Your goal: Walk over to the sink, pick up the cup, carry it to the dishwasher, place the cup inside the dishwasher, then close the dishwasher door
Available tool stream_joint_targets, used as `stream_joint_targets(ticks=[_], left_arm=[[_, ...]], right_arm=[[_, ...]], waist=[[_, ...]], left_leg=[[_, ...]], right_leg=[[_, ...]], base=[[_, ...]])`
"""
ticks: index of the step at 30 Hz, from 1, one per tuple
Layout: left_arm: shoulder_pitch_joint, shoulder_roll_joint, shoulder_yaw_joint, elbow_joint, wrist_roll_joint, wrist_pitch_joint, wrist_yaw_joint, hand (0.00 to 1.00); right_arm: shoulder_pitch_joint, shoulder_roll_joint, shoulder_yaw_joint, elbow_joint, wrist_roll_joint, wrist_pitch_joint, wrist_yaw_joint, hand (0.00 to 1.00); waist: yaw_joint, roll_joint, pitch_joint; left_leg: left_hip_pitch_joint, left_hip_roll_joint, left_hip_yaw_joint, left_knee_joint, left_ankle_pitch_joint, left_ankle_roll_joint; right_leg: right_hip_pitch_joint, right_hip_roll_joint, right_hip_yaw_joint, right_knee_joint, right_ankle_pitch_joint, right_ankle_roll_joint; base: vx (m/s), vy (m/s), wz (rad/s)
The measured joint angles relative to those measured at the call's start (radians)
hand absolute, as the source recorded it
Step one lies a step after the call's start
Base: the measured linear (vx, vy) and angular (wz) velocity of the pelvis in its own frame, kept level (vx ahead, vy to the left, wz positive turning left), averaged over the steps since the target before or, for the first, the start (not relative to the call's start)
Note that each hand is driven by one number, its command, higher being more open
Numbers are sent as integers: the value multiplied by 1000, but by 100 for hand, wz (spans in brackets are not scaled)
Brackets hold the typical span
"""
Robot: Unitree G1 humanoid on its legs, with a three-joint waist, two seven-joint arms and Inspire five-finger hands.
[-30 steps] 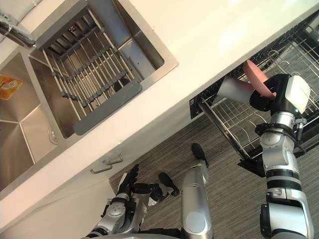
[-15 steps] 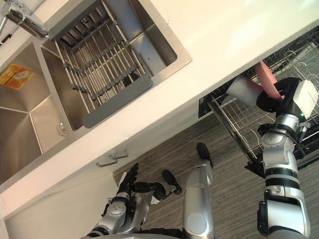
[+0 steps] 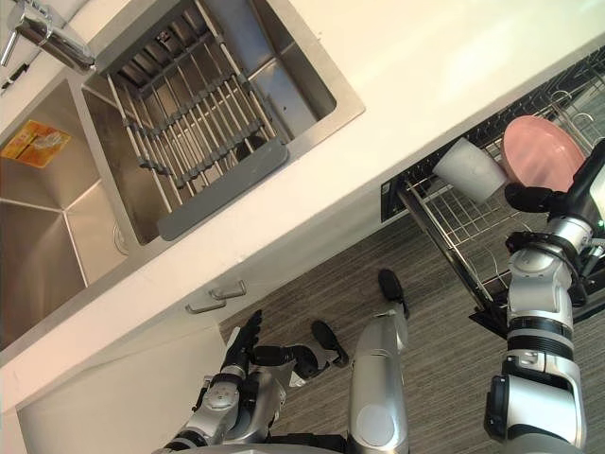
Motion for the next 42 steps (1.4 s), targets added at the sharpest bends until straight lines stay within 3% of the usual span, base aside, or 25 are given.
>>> stream_joint_targets(ticks=[4,11,16,28,31,37,42], left_arm=[[-3,0,1,0,0,1,0,100],[-11,1,17,-1,1,6,1,100],[-11,1,19,-6,2,13,0,100],[-1,7,26,-22,22,30,-11,100],[8,15,55,-27,33,33,-13,100],[27,22,97,-26,42,40,-13,100],[43,28,117,-27,59,46,-14,100]], right_arm=[[3,3,-2,-13,0,0,2,100],[106,68,0,-264,-20,2,4,100],[173,81,-3,-375,-61,0,19,100],[274,133,-128,-607,-59,-22,37,100],[329,188,-165,-684,-51,-48,35,100],[445,304,-234,-786,13,-128,32,100],[573,487,-261,-767,245,-200,39,100]], waist=[[4,-1,0],[8,-16,11],[-9,-26,16],[-46,-83,15],[-49,-117,11],[-66,-155,-6],[-77,-173,-34]], left_leg=[[0,2,0,-1,0,-1],[0,25,5,30,-16,-10],[5,39,0,49,-31,-13],[56,51,10,60,-65,-20],[84,59,20,59,-72,-27],[139,71,29,45,-77,-37],[190,69,51,12,-77,-39]], right_leg=[[-2,0,-1,3,0,0],[0,21,-3,-1,-10,-14],[15,27,-16,-2,-20,-18],[48,41,-19,-1,-36,-20],[63,53,-19,-1,-39,-25],[103,71,-19,-12,-41,-29],[137,78,-21,-24,-36,-25]], base=[[25,-48,-1],[24,-38,-5],[36,-32,-1],[47,-5,-8],[64,-14,-24],[63,-7,-18],[72,11,-17]])
